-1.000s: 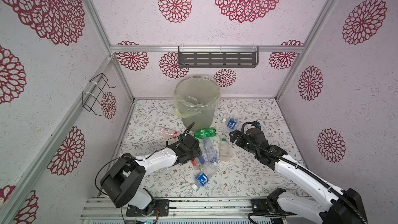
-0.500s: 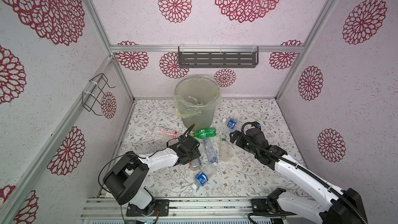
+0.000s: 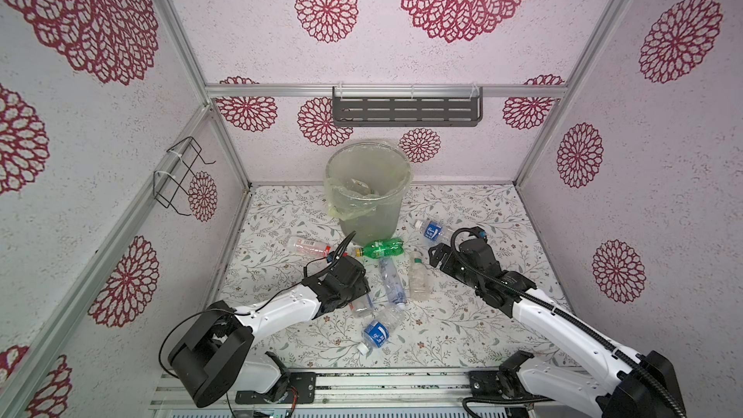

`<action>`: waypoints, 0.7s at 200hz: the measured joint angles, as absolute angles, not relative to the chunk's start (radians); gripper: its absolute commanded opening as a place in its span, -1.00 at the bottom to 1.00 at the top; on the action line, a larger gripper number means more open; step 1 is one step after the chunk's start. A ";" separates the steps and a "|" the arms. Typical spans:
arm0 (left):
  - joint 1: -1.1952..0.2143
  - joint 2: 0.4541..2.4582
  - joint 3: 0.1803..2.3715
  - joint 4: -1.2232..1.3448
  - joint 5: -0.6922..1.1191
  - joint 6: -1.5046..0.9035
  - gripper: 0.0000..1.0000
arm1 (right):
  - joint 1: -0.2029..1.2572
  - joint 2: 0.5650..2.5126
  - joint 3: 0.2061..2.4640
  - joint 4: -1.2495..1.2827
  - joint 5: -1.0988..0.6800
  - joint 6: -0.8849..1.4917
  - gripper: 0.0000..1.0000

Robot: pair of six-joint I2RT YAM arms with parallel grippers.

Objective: Throw the plastic bottles in the bin
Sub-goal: Pick up the plastic bottle from the center of the table.

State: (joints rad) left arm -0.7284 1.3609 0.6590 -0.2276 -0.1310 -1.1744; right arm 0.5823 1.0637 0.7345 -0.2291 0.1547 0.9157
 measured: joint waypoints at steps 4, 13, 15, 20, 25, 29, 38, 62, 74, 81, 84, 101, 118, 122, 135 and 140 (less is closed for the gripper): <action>-0.728 1.349 0.658 -0.229 -0.133 -1.174 0.35 | 0.582 1.064 0.735 -0.229 0.155 0.918 0.98; -0.728 1.324 0.656 -0.231 -0.140 -1.169 0.35 | 0.582 1.064 0.735 -0.229 0.155 0.918 0.98; -0.728 1.318 0.656 -0.231 -0.141 -1.168 0.35 | 0.582 1.064 0.735 -0.229 0.155 0.918 0.98; -0.728 1.303 0.655 -0.232 -0.144 -1.165 0.35 | 0.582 1.064 0.735 -0.229 0.155 0.919 0.98; -0.728 1.287 0.655 -0.234 -0.147 -1.161 0.35 | 0.582 1.064 0.735 -0.229 0.155 0.919 0.98; -0.728 1.276 0.654 -0.235 -0.149 -1.158 0.34 | 0.582 1.064 0.735 -0.229 0.156 0.919 0.98; -0.728 1.246 0.654 -0.241 -0.150 -1.156 0.34 | 0.582 1.064 0.735 -0.228 0.157 0.919 0.98; -0.728 1.151 0.650 -0.253 -0.157 -1.153 0.34 | 0.582 1.064 0.735 -0.227 0.157 0.919 0.98; -0.728 1.105 0.646 -0.253 -0.164 -1.153 0.34 | 0.582 1.065 0.735 -0.226 0.157 0.919 0.98; -0.728 1.078 0.645 -0.255 -0.170 -1.153 0.34 | 0.582 1.066 0.735 -0.225 0.157 0.920 0.98; -0.728 1.068 0.644 -0.257 -0.173 -1.152 0.34 | 0.582 1.066 0.735 -0.225 0.157 0.920 0.98; -0.728 1.024 0.644 -0.279 -0.190 -1.147 0.33 | 0.582 1.066 0.735 -0.224 0.157 0.920 0.98; -0.728 1.003 0.648 -0.313 -0.204 -1.133 0.33 | 0.582 1.066 0.735 -0.225 0.157 0.920 0.98; -0.728 1.000 0.650 -0.323 -0.208 -1.127 0.33 | 0.582 1.066 0.735 -0.225 0.157 0.920 0.98; -0.728 0.994 0.658 -0.353 -0.218 -1.118 0.33 | 0.582 1.069 0.735 -0.226 0.157 0.920 0.98; -0.728 0.992 0.663 -0.367 -0.221 -1.111 0.33 | 0.582 1.071 0.735 -0.226 0.157 0.920 0.98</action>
